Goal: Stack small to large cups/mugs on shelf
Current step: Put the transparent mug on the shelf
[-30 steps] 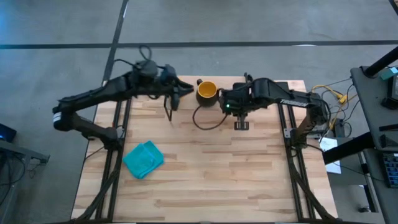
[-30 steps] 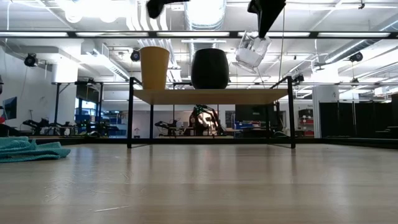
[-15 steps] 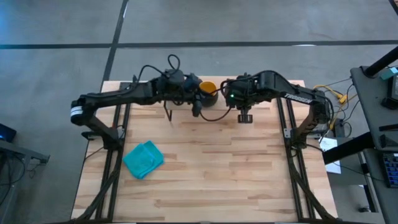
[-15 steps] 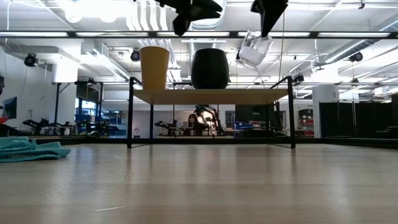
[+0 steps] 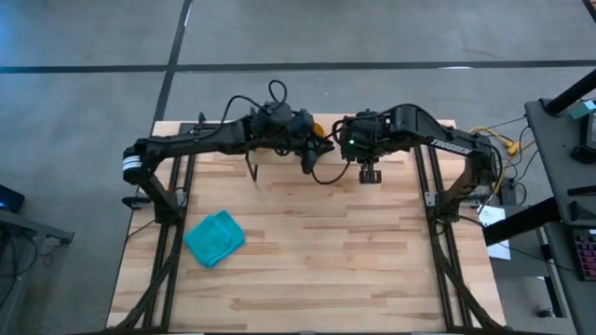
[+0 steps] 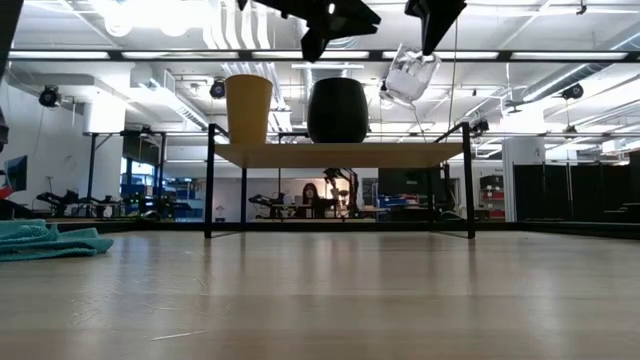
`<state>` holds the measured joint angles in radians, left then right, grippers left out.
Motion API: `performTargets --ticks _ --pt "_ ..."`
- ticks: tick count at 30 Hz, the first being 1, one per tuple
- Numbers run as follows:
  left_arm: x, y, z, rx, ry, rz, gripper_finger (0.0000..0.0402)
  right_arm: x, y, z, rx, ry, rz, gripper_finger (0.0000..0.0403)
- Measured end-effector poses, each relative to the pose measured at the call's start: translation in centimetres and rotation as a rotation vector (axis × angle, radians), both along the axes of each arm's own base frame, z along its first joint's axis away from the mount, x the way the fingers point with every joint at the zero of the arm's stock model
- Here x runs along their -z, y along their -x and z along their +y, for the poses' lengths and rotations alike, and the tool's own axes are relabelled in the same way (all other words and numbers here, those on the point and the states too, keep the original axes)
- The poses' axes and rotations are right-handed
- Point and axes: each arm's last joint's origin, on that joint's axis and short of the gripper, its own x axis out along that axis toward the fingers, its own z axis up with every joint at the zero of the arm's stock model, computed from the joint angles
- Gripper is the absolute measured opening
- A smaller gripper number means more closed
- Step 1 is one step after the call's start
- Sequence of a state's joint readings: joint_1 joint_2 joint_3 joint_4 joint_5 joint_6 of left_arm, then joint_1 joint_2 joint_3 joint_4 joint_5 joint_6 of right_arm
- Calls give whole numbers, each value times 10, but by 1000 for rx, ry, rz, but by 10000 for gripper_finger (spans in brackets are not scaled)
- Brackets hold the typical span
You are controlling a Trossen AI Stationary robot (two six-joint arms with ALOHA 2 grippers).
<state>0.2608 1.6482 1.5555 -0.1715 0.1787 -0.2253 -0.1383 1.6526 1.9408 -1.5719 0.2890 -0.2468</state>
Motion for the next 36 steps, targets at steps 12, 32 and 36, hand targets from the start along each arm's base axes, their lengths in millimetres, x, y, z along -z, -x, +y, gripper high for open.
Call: performTargets --ticks 12,32,36 --pt "12 -16 5 -3 4 -5 63 -8 9 1 8 2 -34 8" --pt "29 -33 10 6 4 -14 63 -8 10 1 -11 7 -29 8" --pt "29 -33 12 -7 -1 -20 63 -8 10 1 -1 4 -33 8"
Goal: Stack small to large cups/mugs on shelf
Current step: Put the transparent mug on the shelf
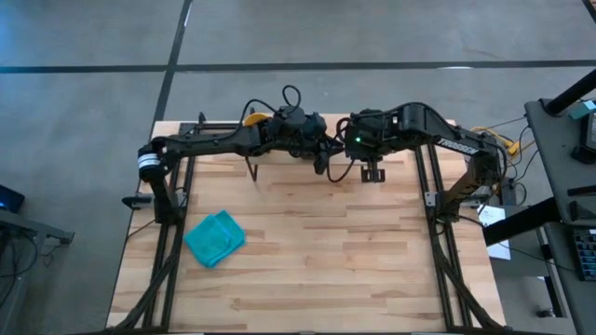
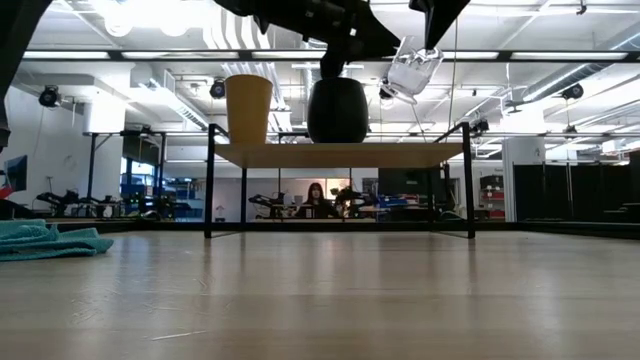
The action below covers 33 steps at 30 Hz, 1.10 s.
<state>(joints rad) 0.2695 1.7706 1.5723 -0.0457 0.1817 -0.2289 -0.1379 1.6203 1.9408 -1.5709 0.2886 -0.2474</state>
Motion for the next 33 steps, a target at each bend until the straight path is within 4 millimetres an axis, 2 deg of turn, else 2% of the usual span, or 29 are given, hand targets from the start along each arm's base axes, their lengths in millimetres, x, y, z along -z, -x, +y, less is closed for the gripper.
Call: performTargets --ticks 6,15,26,33 --pt "0 2 7 -24 -4 -8 63 0 0 0 0 -4 -1 8" --pt "1 2 7 -25 -2 -4 63 -1 0 0 -6 -5 -3 8" --pt "1 2 8 -28 -5 -10 63 -20 3 1 6 6 -97 8" --pt "1 2 8 -26 -5 -11 63 -17 2 1 8 8 -79 8"
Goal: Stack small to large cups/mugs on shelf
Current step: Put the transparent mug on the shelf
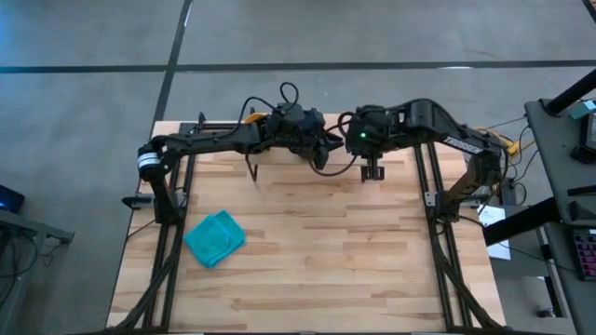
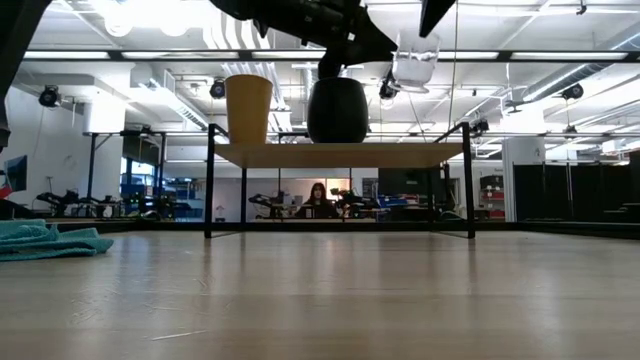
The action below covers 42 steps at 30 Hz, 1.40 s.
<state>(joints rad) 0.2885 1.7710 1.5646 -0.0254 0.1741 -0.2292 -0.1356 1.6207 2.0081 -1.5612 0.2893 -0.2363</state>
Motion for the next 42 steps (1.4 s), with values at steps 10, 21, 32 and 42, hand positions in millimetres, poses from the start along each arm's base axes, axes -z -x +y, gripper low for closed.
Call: performTargets --ticks 10,21,32,42 --pt "-4 2 -2 13 5 -1 63 7 -1 -2 7 -5 36 8" --pt "-63 44 -16 37 -12 -150 63 7 5 -25 56 -38 38 8" --pt "-132 110 -39 60 -101 -363 63 31 1 -38 15 -132 110 8" --pt "-154 141 -49 98 -146 -413 63 49 -18 -44 -44 -141 167 8"
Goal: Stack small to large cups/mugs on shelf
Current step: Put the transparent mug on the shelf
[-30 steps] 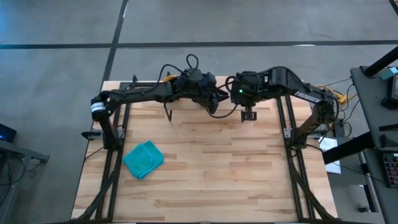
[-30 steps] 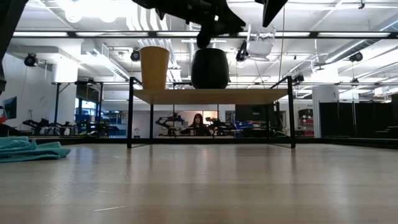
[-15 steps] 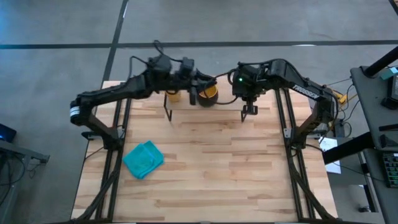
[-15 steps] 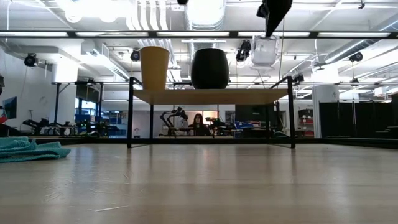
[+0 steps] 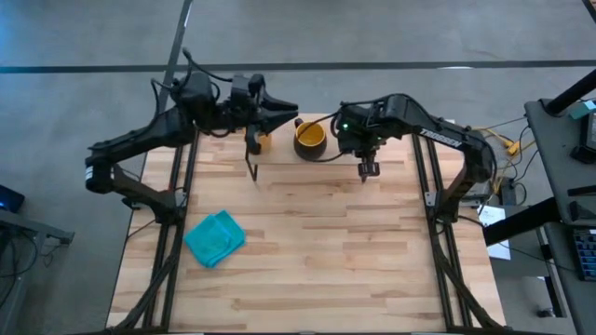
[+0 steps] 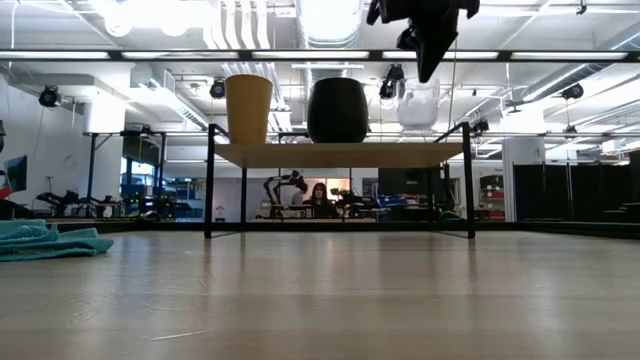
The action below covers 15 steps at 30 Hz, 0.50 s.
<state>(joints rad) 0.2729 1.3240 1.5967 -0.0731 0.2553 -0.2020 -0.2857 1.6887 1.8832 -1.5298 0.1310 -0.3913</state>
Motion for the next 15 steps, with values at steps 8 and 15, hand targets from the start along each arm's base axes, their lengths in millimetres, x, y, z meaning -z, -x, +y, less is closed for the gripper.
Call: performTargets --ticks 8,15 --pt "-7 12 -4 10 -10 -29 63 11 -11 -9 -11 -5 38 8" --pt "-6 12 -4 10 -7 -16 63 10 -9 -17 15 -4 35 8"
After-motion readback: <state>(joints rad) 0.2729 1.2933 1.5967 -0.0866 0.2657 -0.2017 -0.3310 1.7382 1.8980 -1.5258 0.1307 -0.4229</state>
